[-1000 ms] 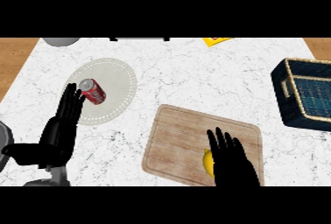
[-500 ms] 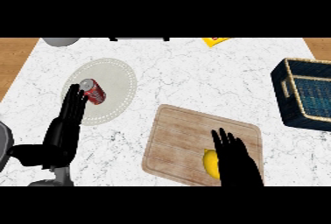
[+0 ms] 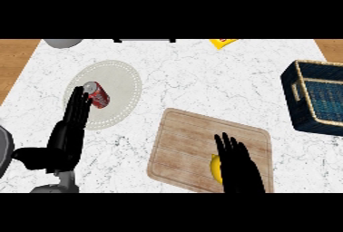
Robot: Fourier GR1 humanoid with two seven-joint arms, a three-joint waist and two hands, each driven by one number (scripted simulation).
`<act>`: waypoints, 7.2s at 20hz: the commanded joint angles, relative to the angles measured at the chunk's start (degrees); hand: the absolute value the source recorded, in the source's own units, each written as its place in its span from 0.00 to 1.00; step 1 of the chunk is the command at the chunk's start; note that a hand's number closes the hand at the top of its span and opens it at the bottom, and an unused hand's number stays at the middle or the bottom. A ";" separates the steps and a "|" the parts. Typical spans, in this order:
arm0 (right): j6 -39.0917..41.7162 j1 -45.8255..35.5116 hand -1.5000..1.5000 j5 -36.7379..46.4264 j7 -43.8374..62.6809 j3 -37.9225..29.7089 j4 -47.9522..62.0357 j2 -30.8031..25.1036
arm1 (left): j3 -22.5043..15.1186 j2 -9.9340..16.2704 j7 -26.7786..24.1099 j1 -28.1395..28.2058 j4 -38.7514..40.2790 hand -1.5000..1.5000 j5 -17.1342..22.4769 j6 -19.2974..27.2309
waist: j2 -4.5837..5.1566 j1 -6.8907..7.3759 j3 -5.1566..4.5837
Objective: Pick the lemon from the cutting board and place it in the basket
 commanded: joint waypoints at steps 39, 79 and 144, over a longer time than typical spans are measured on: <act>-16.61 -3.54 1.00 -11.11 -28.86 -15.15 5.19 -5.57 | 2.28 -1.95 3.55 -1.95 -1.76 0.50 -2.42 -0.15 | -0.18 -0.97 -0.02; 6.01 -11.48 1.00 -41.77 -32.18 -69.51 -1.48 -25.55 | -0.12 -3.81 -0.24 1.02 -0.78 0.50 -4.65 -1.68 | 0.09 0.00 0.02; -5.13 -22.11 0.00 -57.34 -63.73 -86.39 60.63 -52.71 | 2.94 -2.57 2.25 2.26 -4.06 0.50 -2.64 -3.96 | -0.05 -0.15 0.02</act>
